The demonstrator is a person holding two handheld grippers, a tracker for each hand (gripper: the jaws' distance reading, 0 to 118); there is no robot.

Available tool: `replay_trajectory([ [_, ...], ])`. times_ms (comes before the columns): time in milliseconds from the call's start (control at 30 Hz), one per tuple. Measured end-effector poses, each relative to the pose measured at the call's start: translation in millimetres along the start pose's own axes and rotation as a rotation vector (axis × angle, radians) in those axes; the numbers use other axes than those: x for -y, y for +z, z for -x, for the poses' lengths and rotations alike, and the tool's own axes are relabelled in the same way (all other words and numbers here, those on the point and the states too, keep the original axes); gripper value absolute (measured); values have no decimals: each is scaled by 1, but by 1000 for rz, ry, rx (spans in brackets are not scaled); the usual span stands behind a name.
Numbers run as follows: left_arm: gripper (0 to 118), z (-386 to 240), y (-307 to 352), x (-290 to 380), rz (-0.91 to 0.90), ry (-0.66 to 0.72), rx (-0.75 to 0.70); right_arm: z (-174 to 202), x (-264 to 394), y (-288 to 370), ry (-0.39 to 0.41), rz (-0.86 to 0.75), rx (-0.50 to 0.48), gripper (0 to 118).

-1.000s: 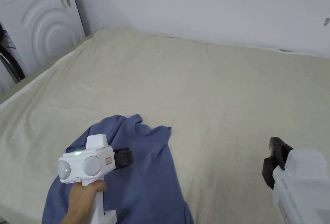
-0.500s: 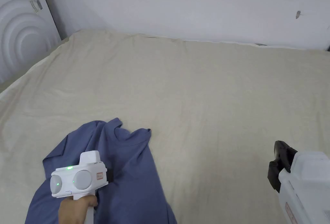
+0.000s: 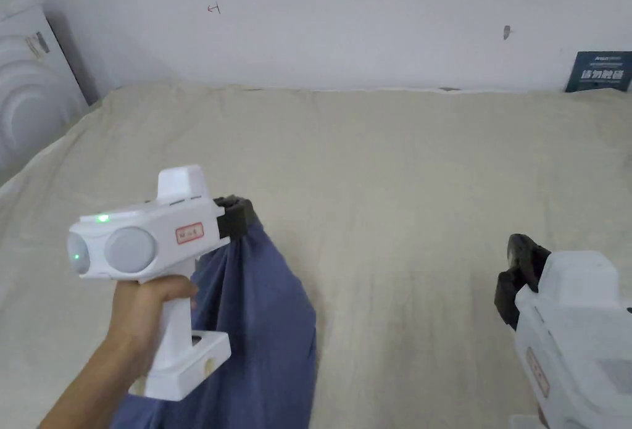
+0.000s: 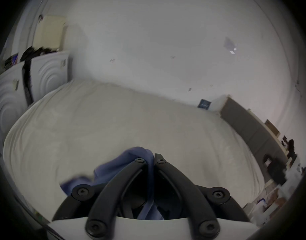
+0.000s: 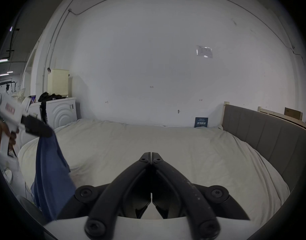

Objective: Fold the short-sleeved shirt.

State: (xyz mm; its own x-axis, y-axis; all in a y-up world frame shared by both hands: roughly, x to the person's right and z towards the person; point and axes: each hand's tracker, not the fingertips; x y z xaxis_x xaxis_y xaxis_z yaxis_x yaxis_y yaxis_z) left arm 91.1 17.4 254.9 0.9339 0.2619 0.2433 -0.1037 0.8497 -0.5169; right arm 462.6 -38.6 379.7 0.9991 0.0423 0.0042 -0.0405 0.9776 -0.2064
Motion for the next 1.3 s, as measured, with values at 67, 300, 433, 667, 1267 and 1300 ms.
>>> replay_trajectory([
  [67,6,-32,-2,-24,-27,-26,71,-13,-2,10,-4,-22,25,1],
  [300,6,-150,-20,-74,-102,-184,237,-63,-9,40,-4,-69,124,1],
  [433,6,-207,-37,-70,-97,-250,316,-87,-10,52,-12,-77,178,1],
  [667,6,-246,-89,-5,83,-280,415,-114,-2,61,-27,-59,247,1],
  [1267,7,-229,-213,215,617,-403,202,-117,26,41,-60,44,242,1],
  [1300,10,-229,-213,216,603,-394,207,-117,26,42,-58,45,243,1],
])
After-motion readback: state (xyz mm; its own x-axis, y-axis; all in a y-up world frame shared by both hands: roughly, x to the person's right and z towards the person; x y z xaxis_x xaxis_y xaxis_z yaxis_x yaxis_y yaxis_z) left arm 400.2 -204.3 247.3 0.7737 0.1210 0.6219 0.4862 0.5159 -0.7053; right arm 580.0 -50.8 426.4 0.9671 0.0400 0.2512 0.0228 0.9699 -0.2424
